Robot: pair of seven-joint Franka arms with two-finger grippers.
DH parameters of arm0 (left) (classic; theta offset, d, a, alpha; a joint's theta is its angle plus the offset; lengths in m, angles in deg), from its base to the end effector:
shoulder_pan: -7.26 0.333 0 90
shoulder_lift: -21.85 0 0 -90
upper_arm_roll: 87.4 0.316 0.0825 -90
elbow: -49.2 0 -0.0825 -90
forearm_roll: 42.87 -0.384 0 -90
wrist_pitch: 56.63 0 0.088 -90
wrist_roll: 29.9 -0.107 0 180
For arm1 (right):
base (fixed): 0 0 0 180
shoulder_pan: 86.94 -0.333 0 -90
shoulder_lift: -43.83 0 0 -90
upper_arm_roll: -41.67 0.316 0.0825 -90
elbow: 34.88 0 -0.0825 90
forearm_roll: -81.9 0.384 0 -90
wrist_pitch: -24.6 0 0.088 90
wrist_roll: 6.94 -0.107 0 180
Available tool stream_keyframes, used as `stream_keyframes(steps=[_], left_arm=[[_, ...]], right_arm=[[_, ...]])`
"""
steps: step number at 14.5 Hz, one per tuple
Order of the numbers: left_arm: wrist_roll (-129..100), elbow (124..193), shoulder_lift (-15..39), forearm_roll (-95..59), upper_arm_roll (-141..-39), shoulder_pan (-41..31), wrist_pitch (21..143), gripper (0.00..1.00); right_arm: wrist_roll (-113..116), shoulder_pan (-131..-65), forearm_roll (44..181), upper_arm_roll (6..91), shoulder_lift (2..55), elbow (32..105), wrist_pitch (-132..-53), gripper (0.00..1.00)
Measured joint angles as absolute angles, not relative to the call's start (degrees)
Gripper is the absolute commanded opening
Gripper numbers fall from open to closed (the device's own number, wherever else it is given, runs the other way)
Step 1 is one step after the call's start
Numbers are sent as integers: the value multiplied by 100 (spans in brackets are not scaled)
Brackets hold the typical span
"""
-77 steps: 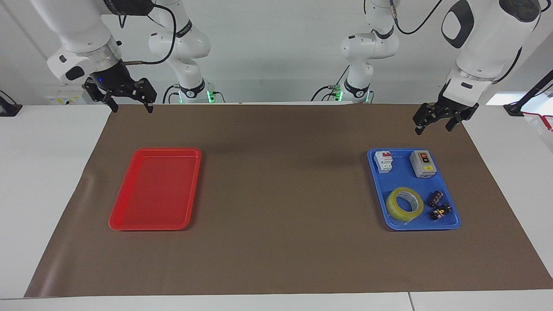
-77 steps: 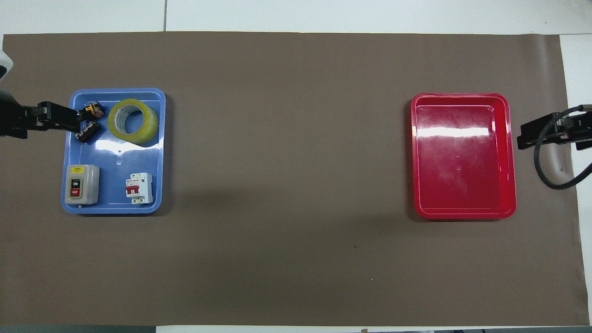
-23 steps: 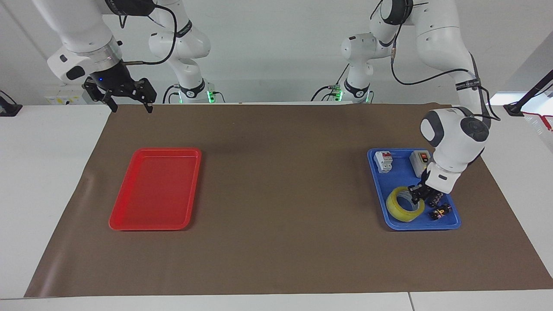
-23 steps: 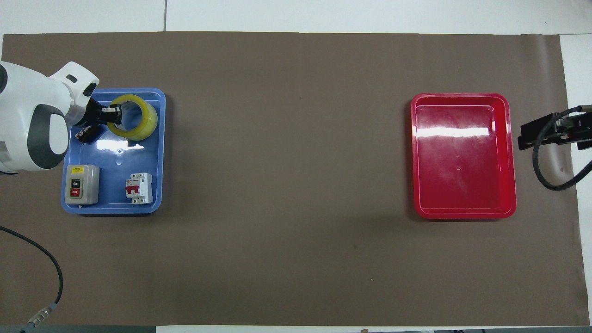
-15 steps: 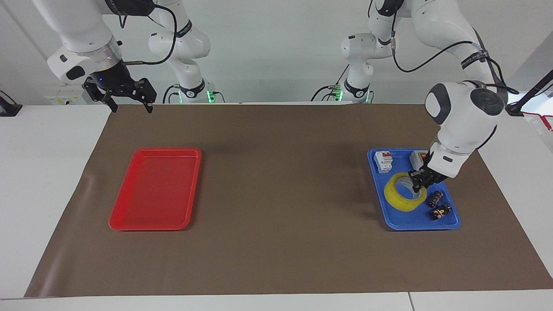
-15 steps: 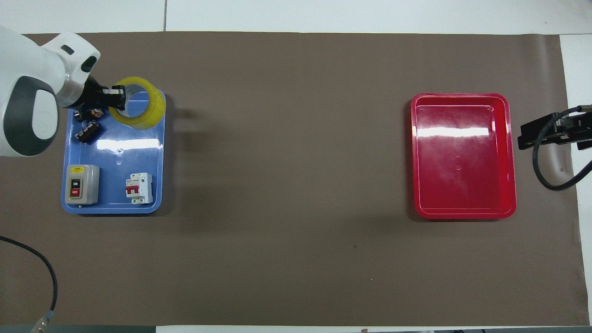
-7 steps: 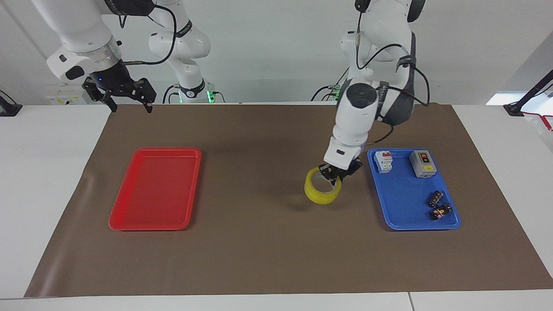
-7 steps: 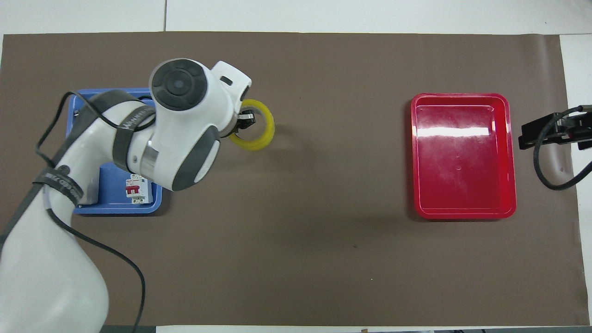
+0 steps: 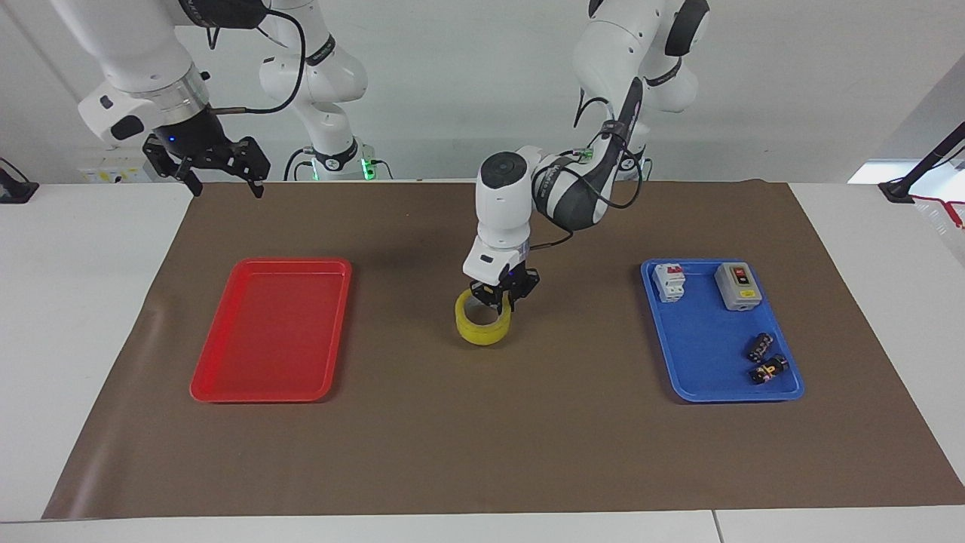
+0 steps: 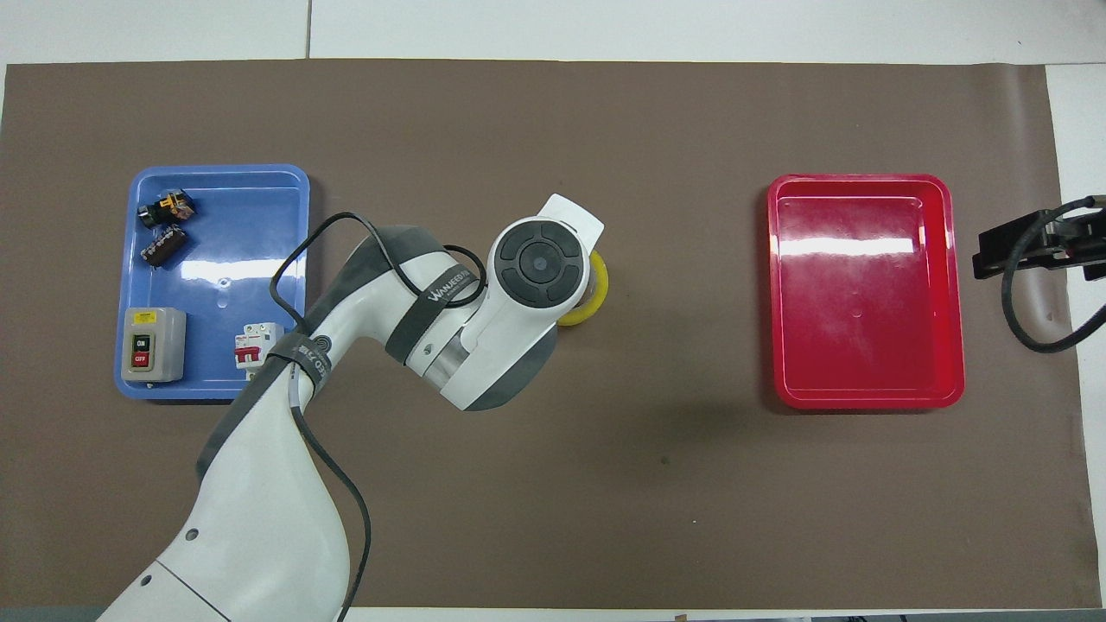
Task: Place and move tape with both arms
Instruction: 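Lift the tape roll with the left gripper and carry it toward the table center, then set the tape down with the left gripper while the right gripper reaches it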
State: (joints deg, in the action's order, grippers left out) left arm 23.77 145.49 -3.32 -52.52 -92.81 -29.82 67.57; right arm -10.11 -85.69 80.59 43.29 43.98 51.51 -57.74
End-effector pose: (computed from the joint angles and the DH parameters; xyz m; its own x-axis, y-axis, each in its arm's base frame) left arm 0.5052 -0.4447 0.3525 0.9876 0.1115 0.1109 0.1148 -0.9931 -0.0239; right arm 0.5400 0.0008 0.6440 0.9964 -0.0519 -0.0666 -0.0502 -0.9984 0.0266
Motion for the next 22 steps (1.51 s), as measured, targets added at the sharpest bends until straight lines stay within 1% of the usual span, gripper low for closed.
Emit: stream_keyframes(steps=[3,7,8,9,10,15,17,19,22], left_arm=[[2379,14564,-428,-5253,-9282,-3093,6906,0],[2379,14804,-460,-5254,-9283,-3199,7072,1],[2379,14806,-457,-5254,-9283,-3204,7081,47],[2379,14806,-457,-5254,-9283,-3204,7080,81],[2379,14806,-455,-5254,-9281,-3205,7080,99],[2371,14778,-271,-5262,-9180,-3065,7078,100],[2161,14779,-83,-5271,-9161,-2796,6986,100],[1646,14778,177,-5274,-9149,-2436,6637,100],[964,14781,586,-5275,-9137,-1813,6230,100]], right_arm=[[-1011,-8569,8059,4329,4398,5153,-5774,100],[-1011,-8569,8059,4329,4398,5153,-5774,100],[-1011,-8569,8059,4329,4398,5153,-5774,100],[-1011,-8569,8059,4329,4398,5153,-5774,100],[-1011,-8569,8059,4329,4398,5153,-5774,100],[-1011,-8569,8059,4329,4398,5153,-5774,100],[-1011,-8581,8062,4332,4398,5156,-5836,100],[-1004,-8612,8068,4367,4398,5196,-6012,100],[-1033,-9035,8071,4398,4393,5445,-6261,100]])
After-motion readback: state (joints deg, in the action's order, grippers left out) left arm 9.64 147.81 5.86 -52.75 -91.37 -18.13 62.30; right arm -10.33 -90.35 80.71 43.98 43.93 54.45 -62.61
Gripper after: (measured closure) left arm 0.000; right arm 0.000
